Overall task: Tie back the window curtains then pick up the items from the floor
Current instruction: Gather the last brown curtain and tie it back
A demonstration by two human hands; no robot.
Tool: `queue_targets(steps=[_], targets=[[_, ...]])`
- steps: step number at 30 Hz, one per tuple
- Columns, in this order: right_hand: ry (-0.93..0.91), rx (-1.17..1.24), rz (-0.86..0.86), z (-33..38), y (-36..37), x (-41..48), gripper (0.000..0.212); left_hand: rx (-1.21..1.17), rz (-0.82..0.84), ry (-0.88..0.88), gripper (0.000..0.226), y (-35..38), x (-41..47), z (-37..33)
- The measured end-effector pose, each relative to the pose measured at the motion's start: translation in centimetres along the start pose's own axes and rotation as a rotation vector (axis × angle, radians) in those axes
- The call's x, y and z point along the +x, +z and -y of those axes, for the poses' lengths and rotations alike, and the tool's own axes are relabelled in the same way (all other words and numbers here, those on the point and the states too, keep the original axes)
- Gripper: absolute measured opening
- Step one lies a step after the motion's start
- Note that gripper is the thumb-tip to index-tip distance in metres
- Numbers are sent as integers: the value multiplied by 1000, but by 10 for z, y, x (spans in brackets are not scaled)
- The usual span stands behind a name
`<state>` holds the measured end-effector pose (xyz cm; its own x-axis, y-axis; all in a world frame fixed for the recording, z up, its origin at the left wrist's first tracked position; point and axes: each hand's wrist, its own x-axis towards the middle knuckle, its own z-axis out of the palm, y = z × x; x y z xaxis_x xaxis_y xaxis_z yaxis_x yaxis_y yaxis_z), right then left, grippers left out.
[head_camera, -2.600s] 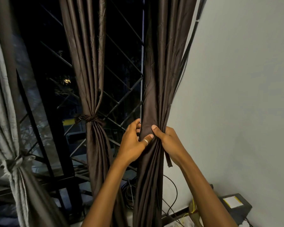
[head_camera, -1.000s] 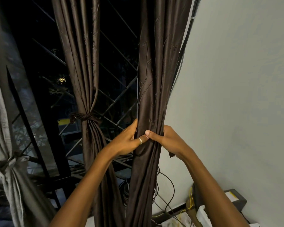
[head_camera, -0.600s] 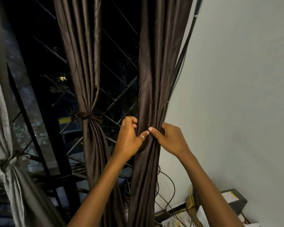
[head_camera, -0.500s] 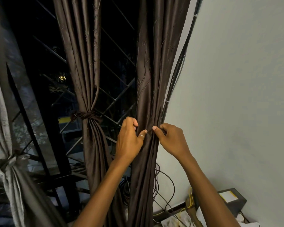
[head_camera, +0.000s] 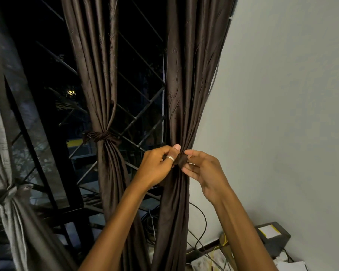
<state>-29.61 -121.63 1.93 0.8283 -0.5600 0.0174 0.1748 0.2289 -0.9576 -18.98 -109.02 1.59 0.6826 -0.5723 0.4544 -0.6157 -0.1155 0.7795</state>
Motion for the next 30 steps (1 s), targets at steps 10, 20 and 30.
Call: queue_targets(steps=[10,20,30], targets=[[-97,-157,53,-4,11,-2,30,203,-6,109,30,-5,5,11],[-402,-636,90,-43,17,-4,44,67,4,-60,13,-6,11,6],[-672,-908,-81,-59,25,-1,20,63,40,-102,16,-7,11,1]])
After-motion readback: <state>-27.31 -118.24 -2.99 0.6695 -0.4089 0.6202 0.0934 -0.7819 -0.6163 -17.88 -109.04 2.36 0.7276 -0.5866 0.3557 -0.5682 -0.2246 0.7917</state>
